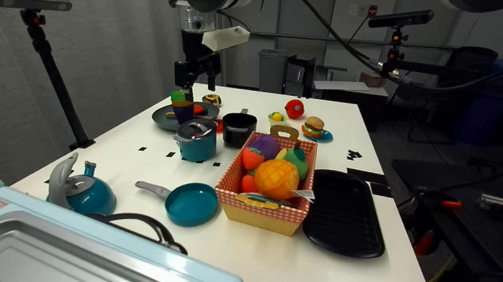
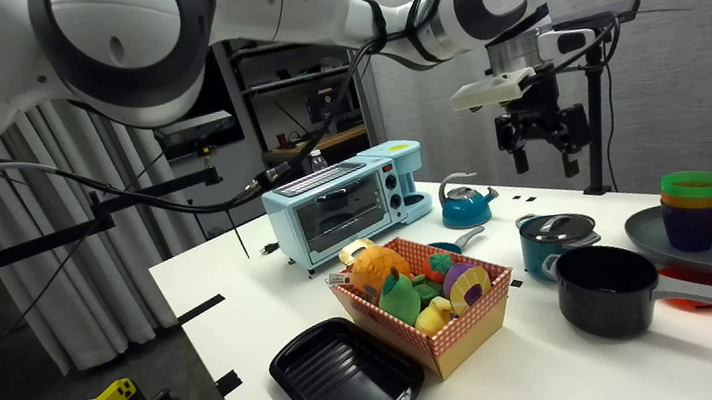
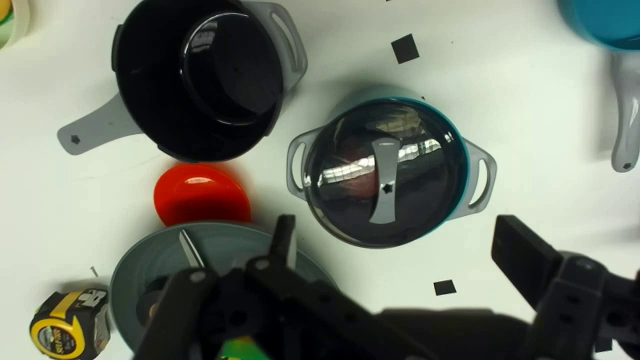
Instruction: Pick up the lid from the black pot and put it on the blue pot.
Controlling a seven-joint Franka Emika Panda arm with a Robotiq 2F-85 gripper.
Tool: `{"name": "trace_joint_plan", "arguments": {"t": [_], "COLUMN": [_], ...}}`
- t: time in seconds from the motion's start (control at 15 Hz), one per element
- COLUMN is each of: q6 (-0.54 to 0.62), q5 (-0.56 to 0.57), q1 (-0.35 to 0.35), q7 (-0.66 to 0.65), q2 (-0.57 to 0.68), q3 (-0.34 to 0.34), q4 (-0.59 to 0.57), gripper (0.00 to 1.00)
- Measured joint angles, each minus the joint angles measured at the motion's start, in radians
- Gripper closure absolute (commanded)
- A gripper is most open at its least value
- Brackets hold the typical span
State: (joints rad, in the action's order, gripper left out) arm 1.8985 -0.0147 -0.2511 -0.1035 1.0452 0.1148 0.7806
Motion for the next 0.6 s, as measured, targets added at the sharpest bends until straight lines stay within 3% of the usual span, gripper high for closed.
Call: {"name": "trace_joint_plan", "arguments": {"t": [0.6], "q6": [0.003], "q5": [0.001], "q1": [-0.011], "q7": [0.168], "q2": [-0.283], "q3": [-0.005], "q4": [0.345], "gripper": [0.00]}}
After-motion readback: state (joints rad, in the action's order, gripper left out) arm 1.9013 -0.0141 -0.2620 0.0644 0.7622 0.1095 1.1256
